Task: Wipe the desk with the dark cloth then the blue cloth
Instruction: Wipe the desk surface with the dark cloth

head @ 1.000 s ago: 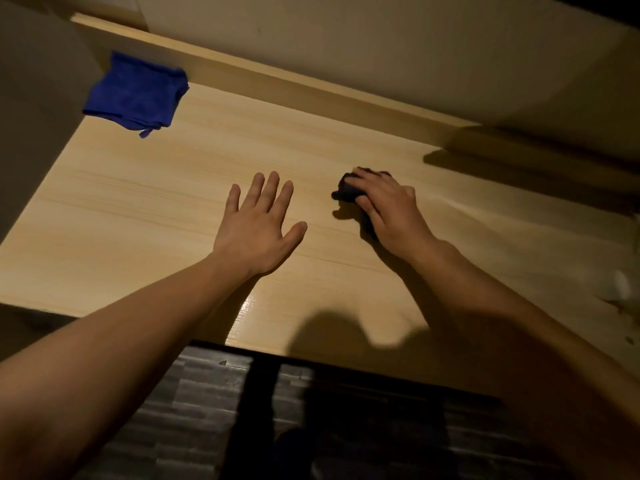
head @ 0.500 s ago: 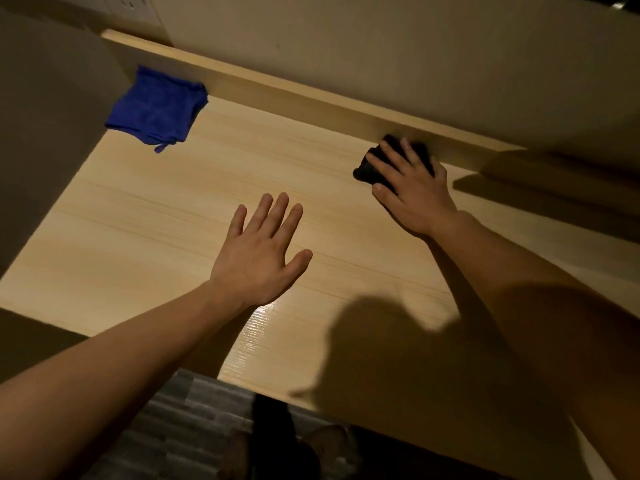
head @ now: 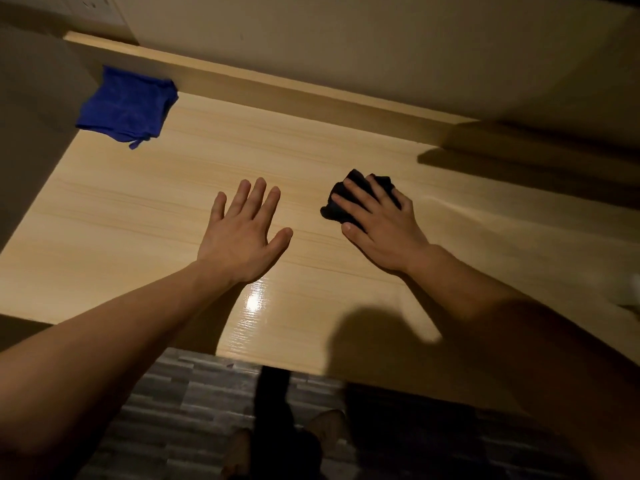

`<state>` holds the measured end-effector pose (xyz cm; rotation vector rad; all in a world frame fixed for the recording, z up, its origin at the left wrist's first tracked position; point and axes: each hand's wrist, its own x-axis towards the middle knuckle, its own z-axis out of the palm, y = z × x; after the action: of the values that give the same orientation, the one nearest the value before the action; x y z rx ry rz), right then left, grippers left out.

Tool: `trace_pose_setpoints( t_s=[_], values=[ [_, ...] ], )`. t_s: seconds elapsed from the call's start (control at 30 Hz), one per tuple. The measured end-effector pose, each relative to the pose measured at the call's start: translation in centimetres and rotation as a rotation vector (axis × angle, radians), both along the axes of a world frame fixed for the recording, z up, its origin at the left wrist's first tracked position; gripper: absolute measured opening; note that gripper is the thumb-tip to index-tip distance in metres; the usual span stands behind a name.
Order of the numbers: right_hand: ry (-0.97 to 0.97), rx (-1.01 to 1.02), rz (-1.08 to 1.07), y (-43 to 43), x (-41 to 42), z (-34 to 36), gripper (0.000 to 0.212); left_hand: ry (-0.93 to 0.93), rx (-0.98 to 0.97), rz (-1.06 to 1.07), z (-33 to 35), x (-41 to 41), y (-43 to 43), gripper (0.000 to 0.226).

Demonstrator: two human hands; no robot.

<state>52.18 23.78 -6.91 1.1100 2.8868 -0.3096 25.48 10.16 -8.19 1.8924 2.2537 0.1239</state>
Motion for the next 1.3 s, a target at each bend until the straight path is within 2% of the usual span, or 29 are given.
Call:
trace_pose_setpoints(
  t_s=[0.33, 0.53, 0.73, 0.83, 0.9, 1.0, 1.13, 1.3],
  values=[
    [-0.011, -0.041, 0.036, -12.3, 2.9, 0.4, 0.054, 0.000, -0.035, -0.026, 0.3, 0.0, 0.1, 0.084],
    [-0.001, -0.138, 0.011, -18.3, 3.9, 0.6, 0.054, 0.005, -0.100, -0.057, 1.2, -0.1, 0.7, 0.090],
    [0.128, -0.171, 0.005, -22.5, 4.5, 1.4, 0.044, -0.084, -0.035, -0.132, 1.4, 4.7, 1.2, 0.086],
    [0.252, -0.286, -0.007, -23.7, 5.2, 1.7, 0.034, -0.078, -0.044, -0.125, 0.8, 6.1, 1.5, 0.085],
    [0.366, -0.380, -0.024, -23.1, 5.1, 2.7, 0.029, -0.062, -0.016, -0.105, 0.2, 6.4, 1.4, 0.084],
    [0.495, -0.347, -0.082, -19.1, 4.6, 4.3, 0.032, -0.059, 0.011, -0.093, -0.2, 6.4, 1.3, 0.083],
    [0.403, -0.199, -0.309, -9.1, 5.4, 4.7, 0.040, -0.048, 0.016, -0.090, -0.1, 6.5, 1.3, 0.082],
    [0.224, -0.008, -0.268, 4.6, 5.1, 3.4, 0.036, -0.036, 0.017, -0.073, -0.2, 6.7, 1.3, 0.080]
  ],
)
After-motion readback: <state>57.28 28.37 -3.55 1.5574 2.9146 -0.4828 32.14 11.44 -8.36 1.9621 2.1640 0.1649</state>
